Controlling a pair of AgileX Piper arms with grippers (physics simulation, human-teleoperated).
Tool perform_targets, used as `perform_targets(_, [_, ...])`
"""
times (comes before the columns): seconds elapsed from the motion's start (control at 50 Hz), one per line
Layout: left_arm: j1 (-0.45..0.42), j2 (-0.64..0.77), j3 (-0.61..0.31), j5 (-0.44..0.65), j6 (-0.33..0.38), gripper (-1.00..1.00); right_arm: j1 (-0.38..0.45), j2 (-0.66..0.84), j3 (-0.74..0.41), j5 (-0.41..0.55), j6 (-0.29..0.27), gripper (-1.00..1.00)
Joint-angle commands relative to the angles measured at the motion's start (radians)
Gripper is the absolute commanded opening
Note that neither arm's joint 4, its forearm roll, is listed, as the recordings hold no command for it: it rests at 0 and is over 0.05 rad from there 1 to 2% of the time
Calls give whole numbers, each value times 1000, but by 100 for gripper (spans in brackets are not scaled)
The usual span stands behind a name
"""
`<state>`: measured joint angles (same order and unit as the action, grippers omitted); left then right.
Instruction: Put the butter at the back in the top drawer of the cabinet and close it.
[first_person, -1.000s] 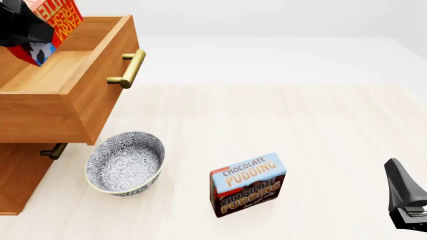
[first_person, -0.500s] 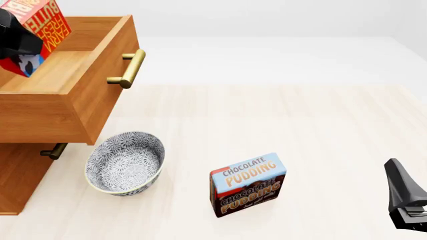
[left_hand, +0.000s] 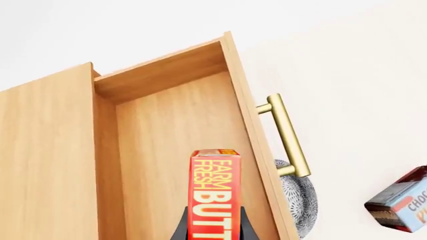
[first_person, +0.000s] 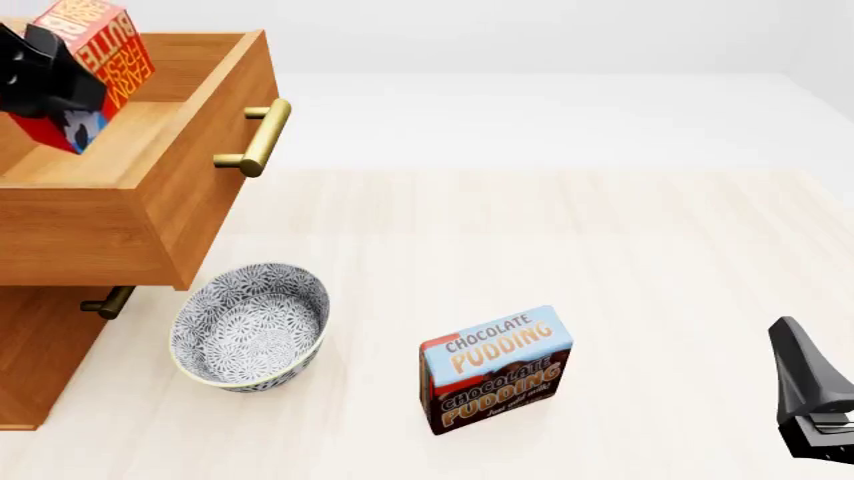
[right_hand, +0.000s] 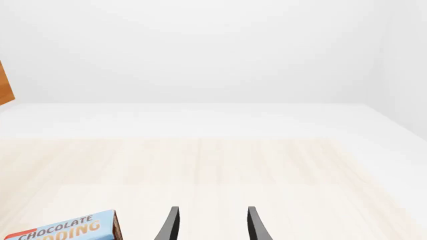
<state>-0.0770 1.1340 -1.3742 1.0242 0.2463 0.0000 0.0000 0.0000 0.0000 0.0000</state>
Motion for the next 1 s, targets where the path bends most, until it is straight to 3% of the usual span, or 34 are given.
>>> perform_targets(0.02, [23,24,13,-43,7,-100,0,0,0,0,0,100])
perform_targets(1.0, [58,94,63,-112,-26,-100,0,0,0,0,0,100])
